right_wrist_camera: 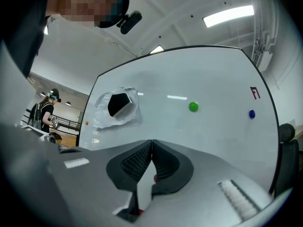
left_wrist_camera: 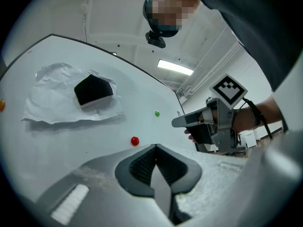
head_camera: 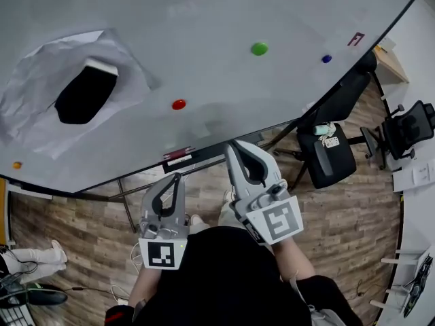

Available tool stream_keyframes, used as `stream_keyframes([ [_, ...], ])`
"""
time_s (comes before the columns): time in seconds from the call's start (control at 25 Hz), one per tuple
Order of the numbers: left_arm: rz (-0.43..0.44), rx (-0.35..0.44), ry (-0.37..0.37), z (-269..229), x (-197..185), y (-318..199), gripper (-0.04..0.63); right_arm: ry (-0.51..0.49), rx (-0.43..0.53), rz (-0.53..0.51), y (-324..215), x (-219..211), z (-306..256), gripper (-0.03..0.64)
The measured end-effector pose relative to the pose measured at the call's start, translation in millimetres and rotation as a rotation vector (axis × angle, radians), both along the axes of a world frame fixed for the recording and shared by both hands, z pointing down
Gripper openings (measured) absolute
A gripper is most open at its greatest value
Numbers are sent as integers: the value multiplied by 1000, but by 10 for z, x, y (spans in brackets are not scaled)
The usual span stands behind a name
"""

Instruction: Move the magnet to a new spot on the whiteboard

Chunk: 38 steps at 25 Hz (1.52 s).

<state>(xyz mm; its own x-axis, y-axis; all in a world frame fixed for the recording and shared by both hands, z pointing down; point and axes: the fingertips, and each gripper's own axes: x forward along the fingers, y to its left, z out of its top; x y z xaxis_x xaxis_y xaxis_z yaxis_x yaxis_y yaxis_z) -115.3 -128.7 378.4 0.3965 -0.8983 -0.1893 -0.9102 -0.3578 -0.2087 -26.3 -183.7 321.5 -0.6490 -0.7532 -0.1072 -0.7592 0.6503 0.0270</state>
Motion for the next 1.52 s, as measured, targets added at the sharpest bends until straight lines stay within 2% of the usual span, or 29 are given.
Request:
stream_keyframes([
  [0.48, -15, -2, 1, 29, -68, 140, 2, -4, -80, -119, 475, -299, 375, 2],
  [0.68, -25, -5, -11, 46, -133, 168, 2, -11, -112, -113, 549, -320, 501, 2],
  [1.12, -32, -18, 9, 108, -192, 227, 2, 64, -87, -116, 719, -400, 744, 2],
  [1.52, -16, -52, 2, 250, -133, 300, 2, 48, -137, -90, 796, -386, 986, 2],
])
